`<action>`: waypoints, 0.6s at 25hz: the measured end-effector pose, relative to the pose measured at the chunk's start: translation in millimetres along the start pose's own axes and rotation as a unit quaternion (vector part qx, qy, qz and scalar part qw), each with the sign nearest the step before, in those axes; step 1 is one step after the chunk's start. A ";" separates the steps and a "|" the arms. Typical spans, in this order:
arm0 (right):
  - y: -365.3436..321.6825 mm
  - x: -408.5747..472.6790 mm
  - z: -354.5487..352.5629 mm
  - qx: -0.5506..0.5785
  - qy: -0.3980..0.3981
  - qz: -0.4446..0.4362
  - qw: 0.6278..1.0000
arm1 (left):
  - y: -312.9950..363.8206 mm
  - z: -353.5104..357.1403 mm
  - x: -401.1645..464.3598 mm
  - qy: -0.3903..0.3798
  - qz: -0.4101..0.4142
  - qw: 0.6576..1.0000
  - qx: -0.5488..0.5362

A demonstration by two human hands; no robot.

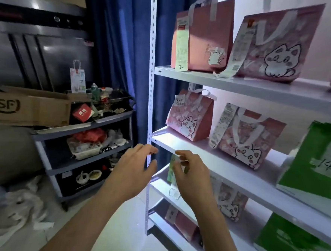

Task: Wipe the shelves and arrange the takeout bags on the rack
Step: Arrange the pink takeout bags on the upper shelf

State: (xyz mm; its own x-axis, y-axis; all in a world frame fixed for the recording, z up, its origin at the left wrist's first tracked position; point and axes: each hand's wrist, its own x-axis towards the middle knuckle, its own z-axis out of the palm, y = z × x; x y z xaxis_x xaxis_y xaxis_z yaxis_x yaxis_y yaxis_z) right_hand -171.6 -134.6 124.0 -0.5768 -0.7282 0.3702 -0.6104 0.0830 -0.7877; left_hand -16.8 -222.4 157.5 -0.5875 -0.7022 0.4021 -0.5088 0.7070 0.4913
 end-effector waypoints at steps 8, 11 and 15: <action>5.0 58.4 -5.7 -0.081 0.100 0.035 0.991 | -11.5 22.4 94.8 -0.064 0.107 0.990 -0.071; -4.8 80.3 8.8 -0.094 0.126 0.041 0.987 | -26.5 15.9 126.5 -0.080 0.141 0.984 -0.077; -25.3 113.8 33.0 -0.121 0.145 0.049 0.981 | -46.7 5.5 166.3 -0.105 0.176 0.974 -0.093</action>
State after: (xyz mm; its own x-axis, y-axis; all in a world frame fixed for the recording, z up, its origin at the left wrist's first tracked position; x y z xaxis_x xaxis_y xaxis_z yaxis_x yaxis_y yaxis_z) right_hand -203.9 -242.0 169.8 -0.7476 -0.4875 0.4510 -0.6353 0.3267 -0.6998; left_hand -94.2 -371.8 197.1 -0.8302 -0.3731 0.4142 -0.1412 0.8595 0.4913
